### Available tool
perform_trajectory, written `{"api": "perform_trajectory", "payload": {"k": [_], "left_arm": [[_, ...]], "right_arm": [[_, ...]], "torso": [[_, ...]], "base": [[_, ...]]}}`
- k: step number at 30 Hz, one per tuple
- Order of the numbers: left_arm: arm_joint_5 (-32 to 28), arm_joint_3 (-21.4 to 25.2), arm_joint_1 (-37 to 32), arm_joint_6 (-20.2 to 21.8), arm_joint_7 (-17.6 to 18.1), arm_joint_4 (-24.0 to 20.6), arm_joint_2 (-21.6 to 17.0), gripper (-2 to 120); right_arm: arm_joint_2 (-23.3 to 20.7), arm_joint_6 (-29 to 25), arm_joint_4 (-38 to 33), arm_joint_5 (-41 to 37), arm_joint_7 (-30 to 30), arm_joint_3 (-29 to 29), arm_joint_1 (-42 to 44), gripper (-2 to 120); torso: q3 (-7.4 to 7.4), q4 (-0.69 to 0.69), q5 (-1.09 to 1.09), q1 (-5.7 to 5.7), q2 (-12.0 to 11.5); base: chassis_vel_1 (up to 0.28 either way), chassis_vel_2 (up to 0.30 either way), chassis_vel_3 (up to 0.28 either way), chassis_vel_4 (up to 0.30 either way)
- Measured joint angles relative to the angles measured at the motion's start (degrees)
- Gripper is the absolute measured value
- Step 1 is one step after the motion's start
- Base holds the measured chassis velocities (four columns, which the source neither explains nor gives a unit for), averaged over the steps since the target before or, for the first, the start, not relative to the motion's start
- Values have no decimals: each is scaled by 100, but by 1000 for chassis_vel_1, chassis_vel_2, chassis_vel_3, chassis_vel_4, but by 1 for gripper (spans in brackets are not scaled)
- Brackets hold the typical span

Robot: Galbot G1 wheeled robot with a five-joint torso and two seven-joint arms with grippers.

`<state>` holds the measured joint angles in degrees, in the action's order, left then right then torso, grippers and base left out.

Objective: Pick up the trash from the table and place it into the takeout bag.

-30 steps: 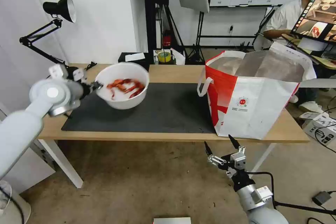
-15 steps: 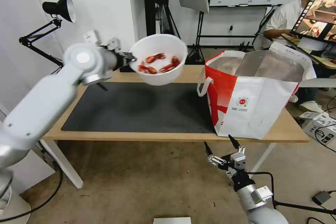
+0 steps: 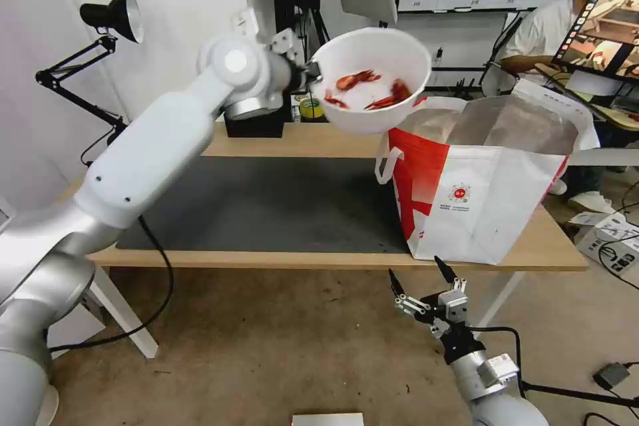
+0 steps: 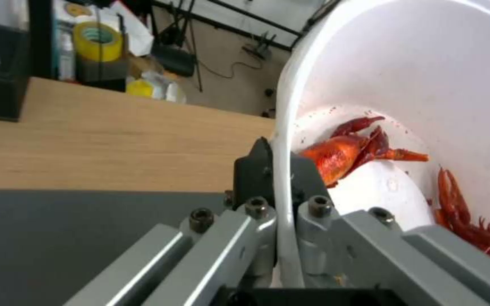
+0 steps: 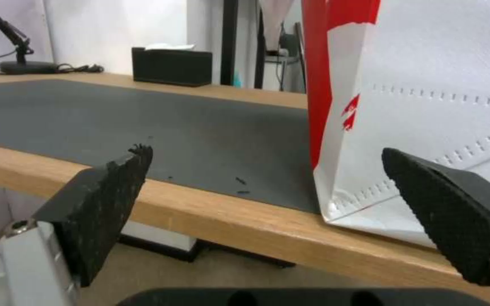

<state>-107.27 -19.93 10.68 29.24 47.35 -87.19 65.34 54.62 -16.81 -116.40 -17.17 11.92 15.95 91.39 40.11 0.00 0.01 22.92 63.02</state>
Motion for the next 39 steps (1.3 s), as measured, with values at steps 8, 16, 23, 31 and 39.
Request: {"api": "perform_trajectory", "payload": {"k": [8,16,23,31,39], "left_arm": [[207,-250,244,-125,40,325,515,0],[989,-697,296,-480,-34,728,1163,0],[1780,-1121,189,-1050,-82,923,1517,0],[2680,-1533,-76,-1435,-343,783,1482,0],[2874,-1715,-79,-1411,-577,542,1361,0]], "right_arm": [[0,0,0,0,0,0,0,100],[0,0,0,0,0,0,0,100],[0,0,0,0,0,0,0,100],[0,-1,0,0,0,0,0,100],[0,0,0,0,0,0,0,100]], "torso": [[0,0,0,0,1],[-1,-1,0,0,1],[-1,0,-1,0,1],[0,2,-2,0,1],[0,1,-1,0,1]], "base": [[0,0,0,0],[0,0,0,0],[0,0,0,0],[0,0,0,0],[0,0,0,0]]}}
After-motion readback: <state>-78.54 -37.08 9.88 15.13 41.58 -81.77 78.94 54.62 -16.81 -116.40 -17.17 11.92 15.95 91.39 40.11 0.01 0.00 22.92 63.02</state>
